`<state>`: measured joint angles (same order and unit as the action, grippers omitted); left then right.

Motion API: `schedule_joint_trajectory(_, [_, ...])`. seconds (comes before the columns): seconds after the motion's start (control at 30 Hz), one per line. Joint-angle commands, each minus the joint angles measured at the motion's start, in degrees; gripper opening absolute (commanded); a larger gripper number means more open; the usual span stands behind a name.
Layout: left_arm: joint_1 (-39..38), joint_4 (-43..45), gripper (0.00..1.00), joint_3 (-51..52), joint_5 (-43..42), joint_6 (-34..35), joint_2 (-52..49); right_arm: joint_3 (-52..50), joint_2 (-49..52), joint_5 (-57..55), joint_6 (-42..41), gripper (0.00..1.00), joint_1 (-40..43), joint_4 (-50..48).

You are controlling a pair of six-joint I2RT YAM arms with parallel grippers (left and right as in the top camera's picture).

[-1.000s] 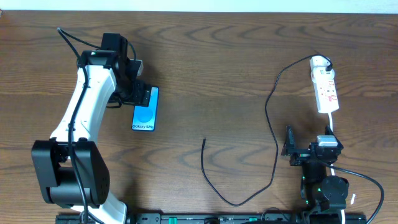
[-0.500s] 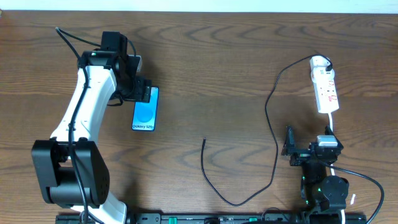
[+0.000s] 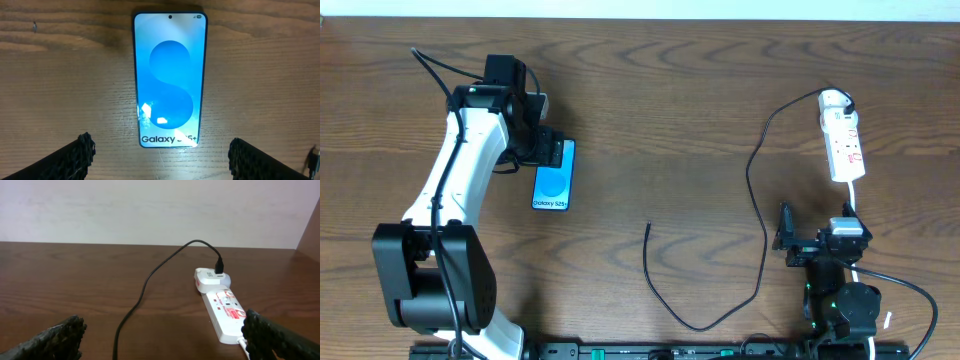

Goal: Plug charger to phone and switch on socket
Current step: 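Align the open left gripper above the Galaxy S25+ phone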

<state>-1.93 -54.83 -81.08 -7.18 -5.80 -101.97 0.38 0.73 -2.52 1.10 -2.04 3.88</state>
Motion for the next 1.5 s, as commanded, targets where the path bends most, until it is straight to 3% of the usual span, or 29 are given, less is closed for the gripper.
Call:
schedule_joint_trajectory(0.0, [0.24, 0.09, 0.88, 0.39, 0.07, 0.76, -0.81, -0.09, -0.35, 0.09, -0.20, 0.99, 0.57, 0.22])
schedule_joint_trajectory(1.03, [0.26, 1.57, 0.88, 0.39, 0.09, 0.74, -0.81, -0.09, -0.35, 0.09, -0.20, 0.99, 0.57, 0.22])
schedule_joint_trajectory(1.07, [0.26, 1.57, 0.72, 0.39, 0.11, 0.74, -0.81, -0.09, -0.35, 0.09, -0.20, 0.99, 0.57, 0.22])
schedule_joint_trajectory(1.1, [0.26, 1.60, 0.46, 0.39, 0.11, 0.70, -0.81, -0.09, -0.35, 0.09, -0.20, 0.99, 0.57, 0.24])
schedule_joint_trajectory(1.13, [0.26, 1.64, 0.35, 0.39, 0.11, 0.70, -0.81, -0.09, -0.35, 0.09, -0.20, 0.99, 0.57, 0.22])
schedule_joint_trajectory(1.17, [0.26, 1.66, 0.34, 0.39, 0.11, 0.70, -0.81, -0.09, -0.35, 0.07, -0.20, 0.99, 0.57, 0.22])
schedule_joint_trajectory(1.2, [0.26, 1.68, 0.47, 0.39, 0.11, 0.70, -0.81, -0.09, -0.35, 0.09, -0.20, 0.99, 0.57, 0.22])
schedule_joint_trajectory(1.23, [0.26, 1.66, 0.67, 0.39, 0.11, 0.72, -0.81, -0.09, -0.35, 0.09, -0.20, 0.99, 0.57, 0.24])
schedule_joint_trajectory(1.27, [0.26, 1.64, 0.94, 0.39, 0.11, 0.72, -0.81, -0.09, -0.35, 0.09, -0.20, 0.99, 0.57, 0.24])
schedule_joint_trajectory(1.3, [0.26, 1.64, 0.99, 0.39, 0.11, 0.72, -0.81, -0.09, -0.35, 0.09, -0.20, 0.99, 0.57, 0.22])
schedule_joint_trajectory(1.47, [0.26, 1.66, 0.99, 0.39, 0.11, 0.72, -0.81, -0.09, -0.35, 0.09, -0.20, 0.99, 0.57, 0.22])
